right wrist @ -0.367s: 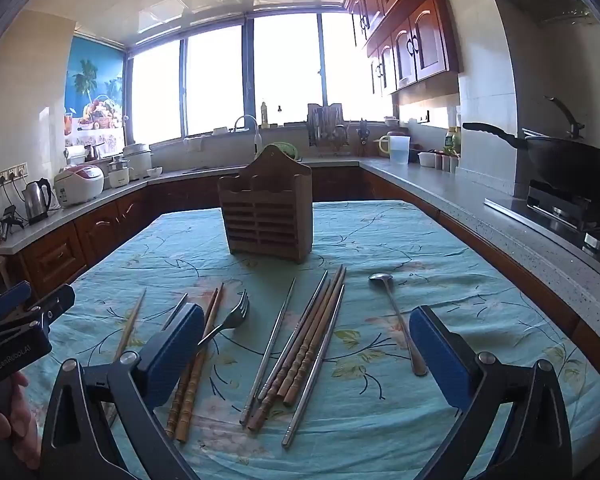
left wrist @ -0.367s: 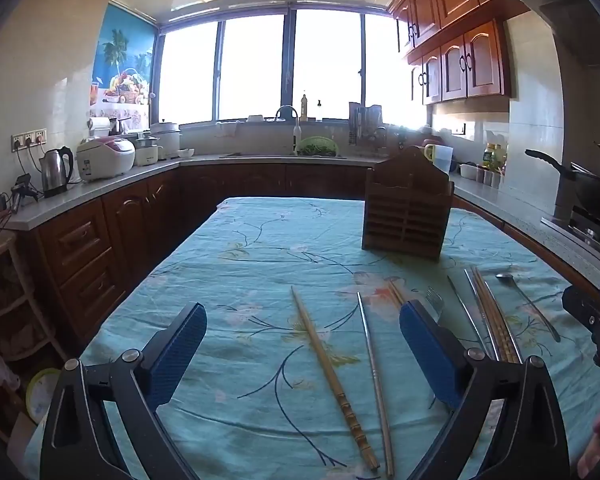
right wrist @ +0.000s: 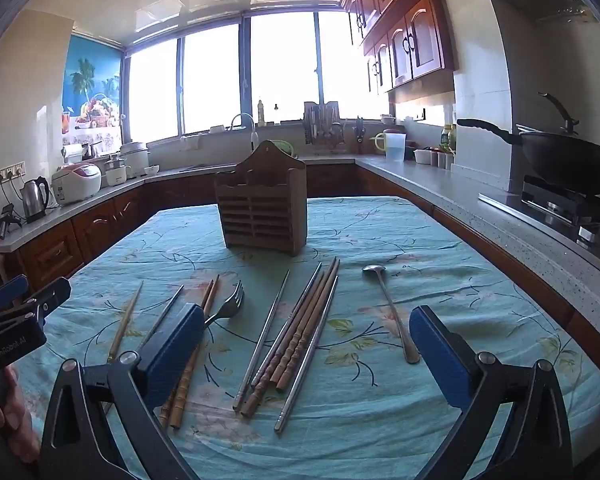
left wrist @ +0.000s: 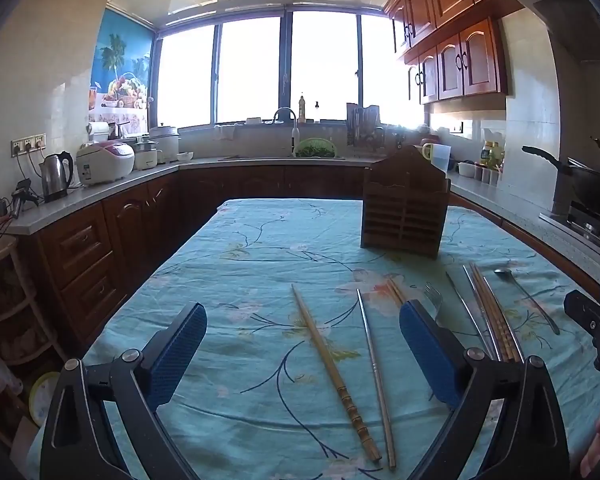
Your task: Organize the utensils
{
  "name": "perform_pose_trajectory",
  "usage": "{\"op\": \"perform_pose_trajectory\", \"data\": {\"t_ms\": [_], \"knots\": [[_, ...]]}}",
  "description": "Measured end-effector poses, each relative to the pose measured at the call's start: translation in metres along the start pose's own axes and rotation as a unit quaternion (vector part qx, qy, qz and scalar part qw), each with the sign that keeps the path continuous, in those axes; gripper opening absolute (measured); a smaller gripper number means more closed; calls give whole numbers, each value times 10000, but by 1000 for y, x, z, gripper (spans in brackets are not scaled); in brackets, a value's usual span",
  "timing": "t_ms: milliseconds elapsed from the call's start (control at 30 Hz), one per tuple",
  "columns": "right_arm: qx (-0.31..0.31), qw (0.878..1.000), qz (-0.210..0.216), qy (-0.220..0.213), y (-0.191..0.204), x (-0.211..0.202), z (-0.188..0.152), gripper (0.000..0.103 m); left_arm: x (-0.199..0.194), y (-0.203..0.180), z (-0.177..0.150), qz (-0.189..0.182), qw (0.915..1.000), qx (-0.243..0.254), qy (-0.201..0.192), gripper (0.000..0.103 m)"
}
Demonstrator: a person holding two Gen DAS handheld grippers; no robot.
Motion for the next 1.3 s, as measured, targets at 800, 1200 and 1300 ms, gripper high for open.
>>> {"op": "perform_pose_trajectory", "data": {"t_ms": [800,1200,1300], "knots": [[87,9999,83,-106,-7,-12,-12,103,-25,-4,-3,40,9998,129,-149,97],[90,9998,108,-116,-5,-13,-10,103,-23,-1,-4,51,9998,101,-155,97],[92,9998,106,-117,-6,-13,-10,103,-22,-2,-4,50,9998,99,-157,97]]}}
Point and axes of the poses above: each gripper's, at about its wrist camera, not at the fingertips, and x roughly the way its jaws point, y to its left, z to its top, the point moved 3 cm from there along x, roughly the way its jaws point, and after that the axes turned 5 degrees about x, right-handed, at the moved point
